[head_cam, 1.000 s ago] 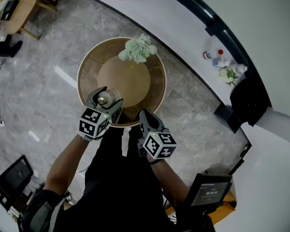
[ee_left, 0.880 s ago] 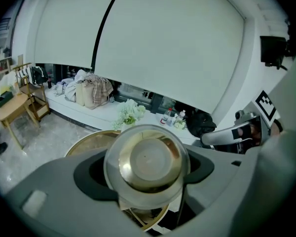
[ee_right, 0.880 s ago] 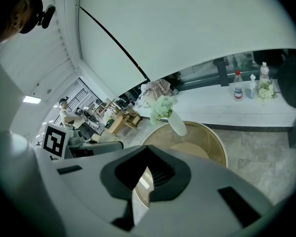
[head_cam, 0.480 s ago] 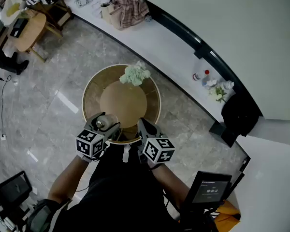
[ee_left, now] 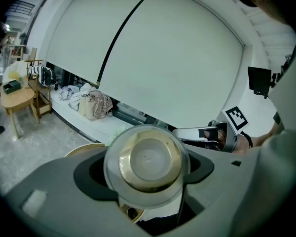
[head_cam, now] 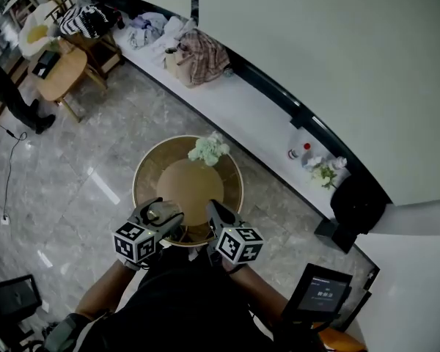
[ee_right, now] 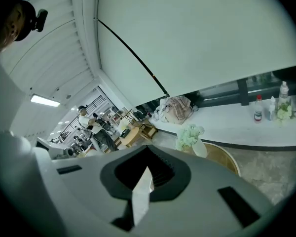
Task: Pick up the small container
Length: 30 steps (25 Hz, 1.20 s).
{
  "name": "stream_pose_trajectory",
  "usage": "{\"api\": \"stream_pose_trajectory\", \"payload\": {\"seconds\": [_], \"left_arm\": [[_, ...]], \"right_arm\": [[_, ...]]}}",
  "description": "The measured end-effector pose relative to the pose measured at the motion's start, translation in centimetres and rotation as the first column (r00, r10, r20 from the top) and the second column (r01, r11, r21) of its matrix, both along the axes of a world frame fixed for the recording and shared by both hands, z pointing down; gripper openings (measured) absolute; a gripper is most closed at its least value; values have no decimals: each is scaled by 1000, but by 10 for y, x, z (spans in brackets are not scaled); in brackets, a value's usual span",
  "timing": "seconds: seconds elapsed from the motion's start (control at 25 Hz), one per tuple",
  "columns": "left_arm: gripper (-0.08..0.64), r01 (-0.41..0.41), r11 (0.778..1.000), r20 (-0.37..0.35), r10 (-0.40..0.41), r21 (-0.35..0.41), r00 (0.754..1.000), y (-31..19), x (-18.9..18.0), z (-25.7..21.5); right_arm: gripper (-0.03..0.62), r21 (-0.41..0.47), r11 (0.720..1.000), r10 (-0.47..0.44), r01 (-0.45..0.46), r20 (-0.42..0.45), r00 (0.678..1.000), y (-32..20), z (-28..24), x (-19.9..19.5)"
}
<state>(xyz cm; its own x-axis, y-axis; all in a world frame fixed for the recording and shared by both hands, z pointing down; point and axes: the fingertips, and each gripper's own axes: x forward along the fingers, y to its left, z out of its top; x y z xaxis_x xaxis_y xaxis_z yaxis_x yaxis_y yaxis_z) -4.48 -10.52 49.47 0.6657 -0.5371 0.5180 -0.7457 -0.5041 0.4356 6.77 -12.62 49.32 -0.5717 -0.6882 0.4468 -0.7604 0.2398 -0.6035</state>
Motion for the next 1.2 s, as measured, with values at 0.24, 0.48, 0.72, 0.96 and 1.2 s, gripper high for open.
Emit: {"api": "stream_pose_trajectory", "payload": {"seconds": [0.24, 0.48, 0.72, 0.96, 1.2], "left_arm": [[339, 50, 998, -36, -48, 34, 998, -5, -14, -26], [339, 53, 994, -53, -49, 91, 997, -14, -15, -50], [339, 48, 989, -69, -39, 138, 997, -17, -15, -68], [339, 52, 979, -76, -38, 195, 996, -18, -18, -88], [339, 55, 969, -69, -39, 242, 997, -13, -20, -99]], "right_arm": [[6, 54, 998, -12, 11, 22, 1000, -7, -29, -6], [6, 114, 993, -18, 13, 36, 999, -15, -53, -14], [6, 171, 985, -4, -1, 33, 999, -16, -76, -11], [6, 231, 973, 9, -14, 24, 1000, -18, -96, -11], [6, 333, 943, 0, 8, -25, 1000, -16, -116, -18]]}}
